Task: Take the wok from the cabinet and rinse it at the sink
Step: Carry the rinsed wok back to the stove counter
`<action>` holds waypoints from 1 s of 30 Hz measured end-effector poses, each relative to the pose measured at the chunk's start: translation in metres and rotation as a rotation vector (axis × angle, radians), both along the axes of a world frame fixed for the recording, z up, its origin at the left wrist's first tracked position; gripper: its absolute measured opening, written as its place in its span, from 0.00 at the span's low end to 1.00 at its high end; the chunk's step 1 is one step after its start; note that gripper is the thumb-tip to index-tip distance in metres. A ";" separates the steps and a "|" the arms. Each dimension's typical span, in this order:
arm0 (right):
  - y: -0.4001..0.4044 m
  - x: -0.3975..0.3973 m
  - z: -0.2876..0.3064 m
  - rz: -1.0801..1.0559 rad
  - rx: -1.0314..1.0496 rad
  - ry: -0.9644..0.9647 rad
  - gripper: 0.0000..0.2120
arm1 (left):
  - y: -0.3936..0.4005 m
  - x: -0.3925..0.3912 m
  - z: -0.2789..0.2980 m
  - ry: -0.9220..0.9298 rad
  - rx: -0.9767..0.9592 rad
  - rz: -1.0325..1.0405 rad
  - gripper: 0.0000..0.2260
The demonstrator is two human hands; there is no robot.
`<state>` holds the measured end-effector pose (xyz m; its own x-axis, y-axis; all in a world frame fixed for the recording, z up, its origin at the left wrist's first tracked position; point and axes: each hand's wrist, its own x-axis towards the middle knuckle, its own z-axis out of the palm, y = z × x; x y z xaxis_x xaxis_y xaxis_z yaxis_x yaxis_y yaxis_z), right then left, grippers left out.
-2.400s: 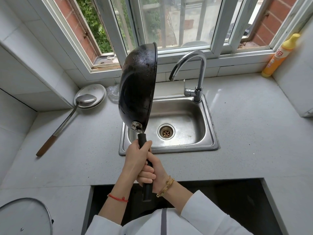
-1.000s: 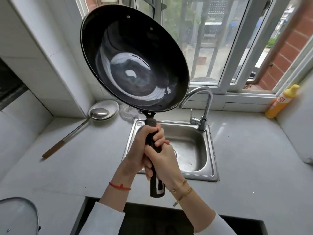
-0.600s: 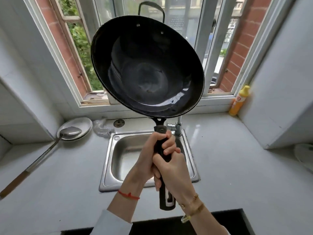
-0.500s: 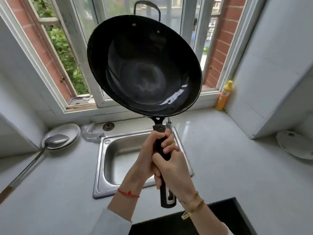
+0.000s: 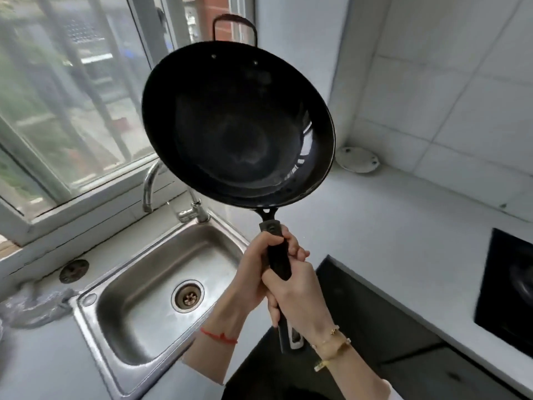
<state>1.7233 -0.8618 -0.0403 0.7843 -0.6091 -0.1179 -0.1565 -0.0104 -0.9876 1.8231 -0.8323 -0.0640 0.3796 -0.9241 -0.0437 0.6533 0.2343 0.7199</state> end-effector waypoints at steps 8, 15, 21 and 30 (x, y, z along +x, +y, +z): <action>0.014 -0.055 -0.038 -0.308 0.057 0.076 0.07 | -0.014 -0.045 -0.027 -0.122 0.137 -0.331 0.05; 0.030 -0.104 -0.067 -0.583 -0.007 0.141 0.06 | -0.022 -0.097 -0.053 -0.155 0.244 -0.562 0.06; 0.039 -0.149 -0.075 -0.797 0.111 0.061 0.03 | -0.028 -0.152 -0.070 -0.190 0.274 -0.725 0.09; 0.046 -0.262 -0.090 -1.064 0.080 0.144 0.05 | -0.041 -0.280 -0.085 -0.180 0.329 -0.966 0.05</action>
